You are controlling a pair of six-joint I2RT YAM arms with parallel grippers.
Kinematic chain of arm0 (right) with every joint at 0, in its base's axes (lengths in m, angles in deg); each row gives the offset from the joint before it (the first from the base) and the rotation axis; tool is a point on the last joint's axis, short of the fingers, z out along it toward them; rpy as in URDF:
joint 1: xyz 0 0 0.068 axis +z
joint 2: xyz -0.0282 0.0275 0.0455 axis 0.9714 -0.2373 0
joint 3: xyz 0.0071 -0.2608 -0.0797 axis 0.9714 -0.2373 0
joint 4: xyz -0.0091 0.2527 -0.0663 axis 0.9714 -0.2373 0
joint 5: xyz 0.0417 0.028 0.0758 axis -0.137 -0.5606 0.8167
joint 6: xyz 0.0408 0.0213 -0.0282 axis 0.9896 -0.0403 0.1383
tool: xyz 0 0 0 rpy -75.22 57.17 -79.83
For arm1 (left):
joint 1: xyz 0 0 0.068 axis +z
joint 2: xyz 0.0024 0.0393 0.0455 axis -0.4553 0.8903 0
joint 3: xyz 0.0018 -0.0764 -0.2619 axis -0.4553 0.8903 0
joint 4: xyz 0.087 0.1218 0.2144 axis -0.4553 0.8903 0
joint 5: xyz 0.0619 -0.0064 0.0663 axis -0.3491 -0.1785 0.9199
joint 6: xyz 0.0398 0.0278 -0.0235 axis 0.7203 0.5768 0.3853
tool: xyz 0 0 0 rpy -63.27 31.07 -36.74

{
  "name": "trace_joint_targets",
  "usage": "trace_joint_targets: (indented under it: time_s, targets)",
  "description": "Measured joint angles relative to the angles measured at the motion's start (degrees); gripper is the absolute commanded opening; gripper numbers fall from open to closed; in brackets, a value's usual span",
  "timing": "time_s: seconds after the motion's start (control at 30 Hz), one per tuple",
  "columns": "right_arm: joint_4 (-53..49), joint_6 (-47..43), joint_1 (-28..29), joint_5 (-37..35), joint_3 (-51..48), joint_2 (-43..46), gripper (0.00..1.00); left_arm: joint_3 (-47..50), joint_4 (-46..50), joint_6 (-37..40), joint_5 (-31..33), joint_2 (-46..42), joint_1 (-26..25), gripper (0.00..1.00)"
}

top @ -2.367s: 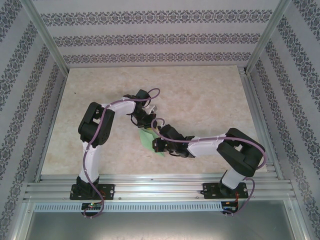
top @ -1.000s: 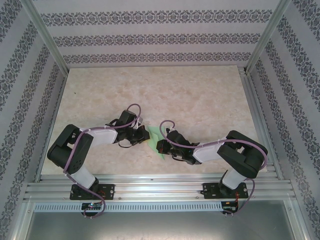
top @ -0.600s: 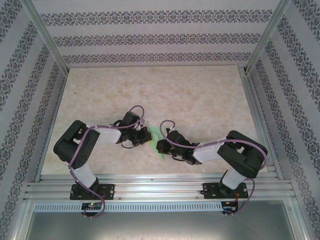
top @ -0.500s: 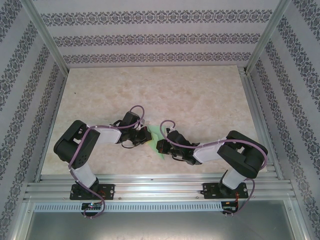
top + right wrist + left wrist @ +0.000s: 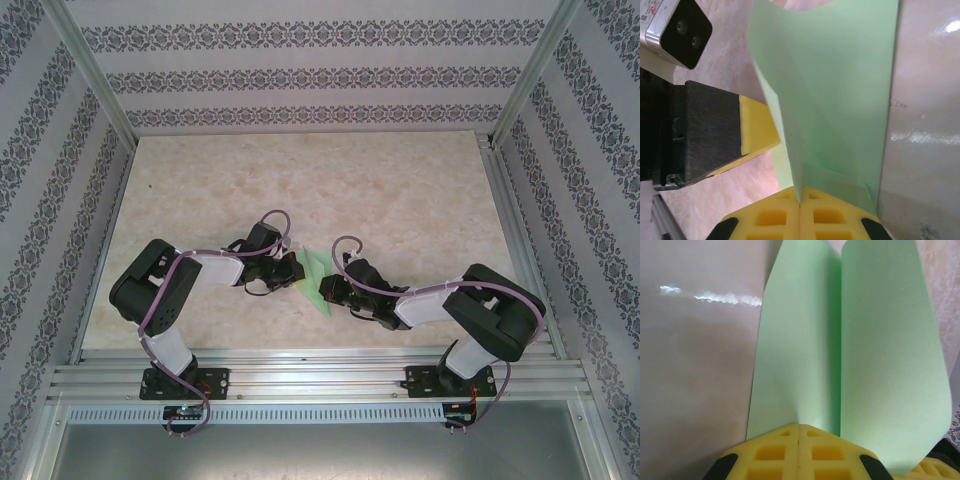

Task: Fold a paper plane with a square sheet of paper (fold left side to right side)
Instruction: Fourth fold the wing at the center of the table.

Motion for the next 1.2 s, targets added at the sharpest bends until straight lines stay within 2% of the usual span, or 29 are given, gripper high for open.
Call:
trace_joint_targets:
  time_s: [0.23,0.5,1.1,1.2]
  targets:
    - [8.15,2.51,-0.37,5.6,-0.28,-5.86,0.0,-0.04,0.02,0.09,0.02,0.04,0.0,0.0]
    - [19.41,6.14,-1.14,7.28,-3.15,-10.93,0.0,-0.44,0.48,0.48,0.59,0.04,-0.02,0.0]
    - [16.76,5.9,-4.5,8.81,-4.72,-6.47,0.0,-1.81,2.47,1.57,2.08,0.2,-0.13,0.0]
    - [16.9,5.9,-4.5,9.2,-4.72,-6.47,0.0,-1.84,3.02,1.9,2.21,-0.13,-0.13,0.03]
